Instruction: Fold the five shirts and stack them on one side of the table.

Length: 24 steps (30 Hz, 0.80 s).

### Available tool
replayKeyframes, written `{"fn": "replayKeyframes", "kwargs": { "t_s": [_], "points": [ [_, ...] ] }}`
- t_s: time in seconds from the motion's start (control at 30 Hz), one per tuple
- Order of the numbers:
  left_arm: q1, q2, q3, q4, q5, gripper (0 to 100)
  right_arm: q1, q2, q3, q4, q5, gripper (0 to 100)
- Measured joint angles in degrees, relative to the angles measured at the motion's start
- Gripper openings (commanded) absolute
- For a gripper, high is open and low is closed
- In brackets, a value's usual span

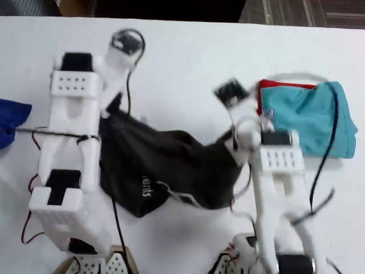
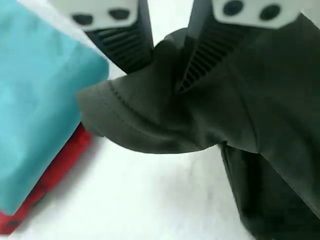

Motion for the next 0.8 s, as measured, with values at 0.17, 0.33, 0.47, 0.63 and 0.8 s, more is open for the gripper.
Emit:
{"fn": "replayKeyframes", "kwargs": {
  "t_s": [0.17,0.33,0.47,0.63,0.8],
  "points": [
    [-1.23,-0.53,-4.4,2.29,0.09,3,-3.43,5.36,-22.24,12.48,-1.14,2.2],
    [-2.11,-8.7,8.26,2.46,-1.85,3,-7.3,0.26,-28.4,23.03,-1.14,2.2],
    [-2.02,-19.34,24.7,2.46,-5.71,3,-7.38,-7.91,-25.85,26.99,-1.14,2.2],
    [-3.6,-26.99,42.11,2.37,-9.32,3,-6.68,-19.78,-10.37,27.34,0.62,2.2],
    [-7.91,-26.64,50.9,-0.7,-11.52,3,-6.77,-33.05,11.08,24.7,5.1,2.2]
  ]
}}
